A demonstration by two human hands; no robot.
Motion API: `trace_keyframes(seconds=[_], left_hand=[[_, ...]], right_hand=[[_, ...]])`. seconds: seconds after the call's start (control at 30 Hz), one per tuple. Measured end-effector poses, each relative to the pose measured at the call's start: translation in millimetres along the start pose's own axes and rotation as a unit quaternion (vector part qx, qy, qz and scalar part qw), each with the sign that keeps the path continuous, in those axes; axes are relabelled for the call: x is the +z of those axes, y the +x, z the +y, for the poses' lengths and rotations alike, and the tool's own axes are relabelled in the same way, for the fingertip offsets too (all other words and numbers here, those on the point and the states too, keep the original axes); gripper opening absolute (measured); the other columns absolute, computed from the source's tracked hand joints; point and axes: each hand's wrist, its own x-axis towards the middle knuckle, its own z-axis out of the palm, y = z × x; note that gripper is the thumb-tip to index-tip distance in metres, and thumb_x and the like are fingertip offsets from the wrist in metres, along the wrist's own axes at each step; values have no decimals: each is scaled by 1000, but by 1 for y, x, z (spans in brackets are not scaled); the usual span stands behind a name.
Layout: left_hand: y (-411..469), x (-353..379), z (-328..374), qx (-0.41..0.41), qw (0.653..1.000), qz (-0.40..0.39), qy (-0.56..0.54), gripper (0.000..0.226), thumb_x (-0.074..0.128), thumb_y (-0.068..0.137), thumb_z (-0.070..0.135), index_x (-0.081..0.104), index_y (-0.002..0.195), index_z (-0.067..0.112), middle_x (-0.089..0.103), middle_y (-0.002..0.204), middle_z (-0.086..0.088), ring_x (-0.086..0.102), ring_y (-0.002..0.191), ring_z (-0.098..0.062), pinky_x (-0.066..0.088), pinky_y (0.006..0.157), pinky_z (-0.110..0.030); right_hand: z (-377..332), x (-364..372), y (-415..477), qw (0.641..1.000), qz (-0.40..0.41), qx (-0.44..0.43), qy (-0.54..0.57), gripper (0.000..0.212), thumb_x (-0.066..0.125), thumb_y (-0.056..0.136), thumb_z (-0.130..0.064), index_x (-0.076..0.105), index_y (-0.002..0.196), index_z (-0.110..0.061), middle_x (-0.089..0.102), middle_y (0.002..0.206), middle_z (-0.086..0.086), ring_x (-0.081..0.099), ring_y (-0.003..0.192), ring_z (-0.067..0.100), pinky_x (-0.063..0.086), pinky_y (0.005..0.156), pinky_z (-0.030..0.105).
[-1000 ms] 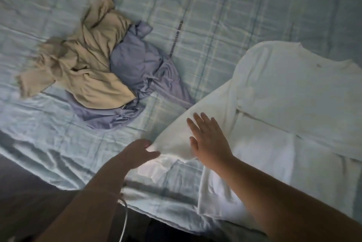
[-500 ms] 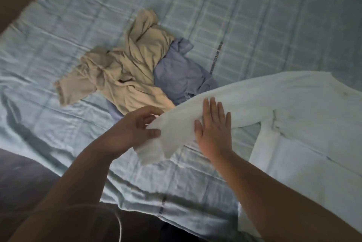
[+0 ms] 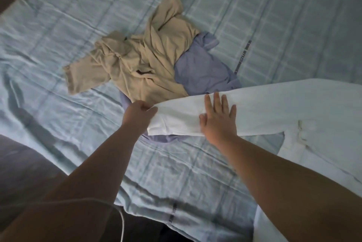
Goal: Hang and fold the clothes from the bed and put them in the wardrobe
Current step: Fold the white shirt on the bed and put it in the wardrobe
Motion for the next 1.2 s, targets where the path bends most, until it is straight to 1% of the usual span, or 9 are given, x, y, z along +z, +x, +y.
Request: trace_keyframes(seconds=[0.2, 0.3, 0.4, 0.53, 0.63, 0.73, 0.9, 1.03, 1.2], left_hand=[[-43, -8, 18, -48, 974, -61, -212, 13, 72, 86, 29, 67, 88, 16, 69, 86, -2, 65, 78, -22, 55, 57, -33], [-71, 1, 31, -31, 949, -125, -287, 13, 66, 93, 22, 68, 97, 10, 71, 89, -10, 71, 81, -24, 59, 63, -37], [-95, 27, 46, -41, 913, -195, -355, 31, 46, 104, 26, 66, 108, 2, 72, 98, -17, 71, 85, -26, 57, 70, -37], [-114, 62, 70, -32, 892, -220, -394, 27, 39, 106, 17, 62, 109, 4, 73, 100, -16, 70, 82, -26, 56, 72, -36], [-120, 91, 85, 51, 950, -123, -283, 25, 44, 96, -3, 64, 95, 12, 74, 90, -7, 67, 71, -16, 52, 62, -25], [-128, 121, 98, 175, 984, -13, -43, 31, 49, 89, 2, 66, 96, 28, 69, 98, 11, 62, 88, -6, 45, 77, -22], [-134, 190, 112, 392, 904, -21, 171, 53, 41, 95, 26, 47, 145, 10, 46, 149, -14, 36, 141, -33, 24, 118, -42], [-149, 263, 141, 408, 866, -62, 282, 62, 22, 99, 45, 15, 157, 27, 18, 164, -9, 9, 152, -30, 13, 120, -52], [-188, 355, 170, 440, 822, -85, 351, 60, 19, 100, 46, 12, 158, 29, 12, 166, -9, 6, 153, -30, 12, 121, -55]], right_hand=[[-33, -49, -35, 925, 111, -108, 347, 41, 58, 79, 0, 59, 118, -11, 59, 119, 5, 55, 109, 19, 47, 96, 38], [-42, -67, -64, 858, -33, -67, 509, 22, 54, 93, -16, 60, 114, -19, 64, 109, -6, 62, 97, 6, 52, 85, 29], [-33, -73, -74, 746, -132, 11, 653, 43, 47, 92, -44, 58, 121, -14, 66, 110, 11, 64, 99, 20, 51, 85, 52], [6, -74, -77, 633, -143, 119, 751, 56, 56, 83, -48, 55, 129, -17, 67, 112, 15, 65, 98, 26, 51, 86, 53], [49, -74, -74, 726, -41, 131, 674, 19, 54, 92, -21, 59, 109, -17, 66, 97, 10, 62, 78, 16, 51, 65, 35], [100, -76, -68, 799, 21, 148, 583, 12, 53, 94, -17, 62, 103, -15, 65, 94, 4, 59, 83, 18, 49, 78, 36], [193, -90, -80, 825, 124, 146, 532, 10, 57, 94, -20, 64, 97, -27, 66, 88, -10, 60, 83, 8, 46, 74, 24], [266, -94, -100, 812, 183, 174, 526, 13, 52, 97, -15, 64, 100, -17, 65, 92, -4, 58, 85, 11, 45, 76, 25], [358, -86, -121, 815, 209, 218, 494, 17, 48, 99, -14, 62, 107, -15, 59, 93, -8, 52, 86, 6, 35, 70, 14]])
